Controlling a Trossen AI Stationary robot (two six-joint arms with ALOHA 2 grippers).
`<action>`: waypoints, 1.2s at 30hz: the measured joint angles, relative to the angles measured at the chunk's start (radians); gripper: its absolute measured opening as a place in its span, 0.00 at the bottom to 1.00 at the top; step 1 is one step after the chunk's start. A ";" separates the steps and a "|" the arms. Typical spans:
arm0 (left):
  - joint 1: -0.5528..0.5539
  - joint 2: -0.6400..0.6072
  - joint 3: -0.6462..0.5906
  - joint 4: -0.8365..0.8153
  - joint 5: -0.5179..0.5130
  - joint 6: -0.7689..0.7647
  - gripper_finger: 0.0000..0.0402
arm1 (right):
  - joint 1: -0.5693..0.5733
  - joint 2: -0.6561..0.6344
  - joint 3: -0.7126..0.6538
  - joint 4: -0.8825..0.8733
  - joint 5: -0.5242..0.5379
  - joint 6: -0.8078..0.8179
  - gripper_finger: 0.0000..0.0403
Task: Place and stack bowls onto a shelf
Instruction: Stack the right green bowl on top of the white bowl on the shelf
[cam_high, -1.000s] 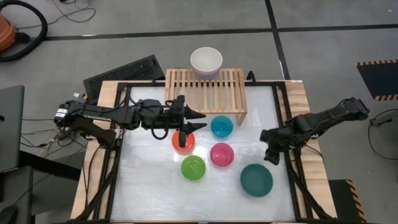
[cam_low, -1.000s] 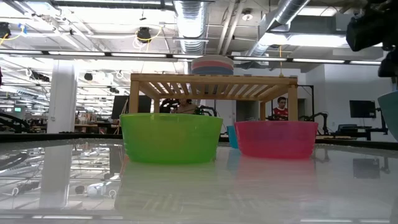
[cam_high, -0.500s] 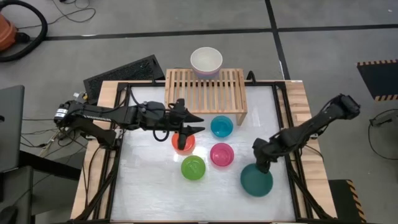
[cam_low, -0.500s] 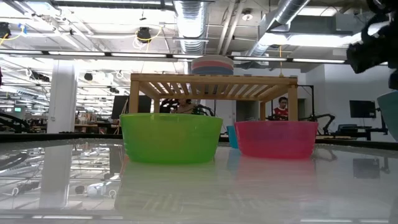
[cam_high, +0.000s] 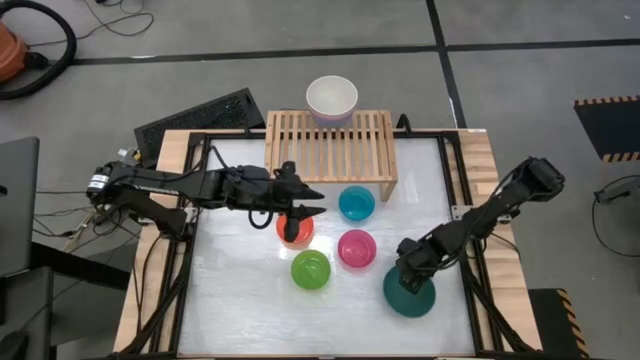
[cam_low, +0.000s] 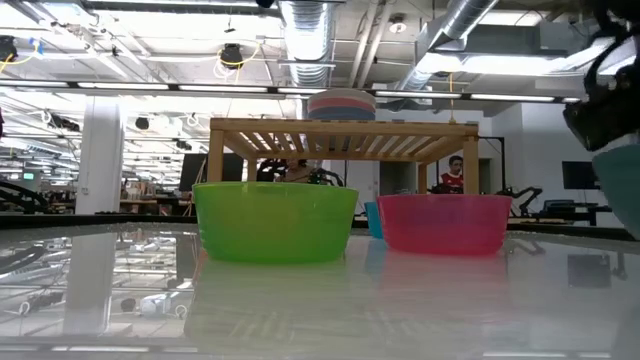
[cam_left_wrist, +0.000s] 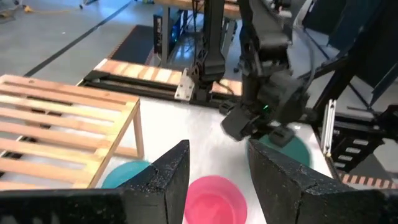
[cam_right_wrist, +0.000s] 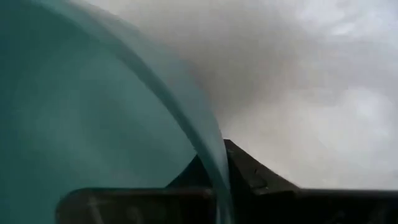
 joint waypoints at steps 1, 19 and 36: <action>0.000 0.000 0.000 -0.011 0.000 0.000 0.37 | 0.001 0.003 0.000 0.021 0.001 0.009 0.06; -0.007 -0.006 0.239 -0.496 0.048 0.442 0.38 | -0.393 -0.084 0.533 -0.421 0.006 -0.263 0.06; -0.009 0.012 0.345 -0.554 -0.152 1.236 0.38 | -0.747 0.391 1.256 -0.653 -0.047 -0.816 0.06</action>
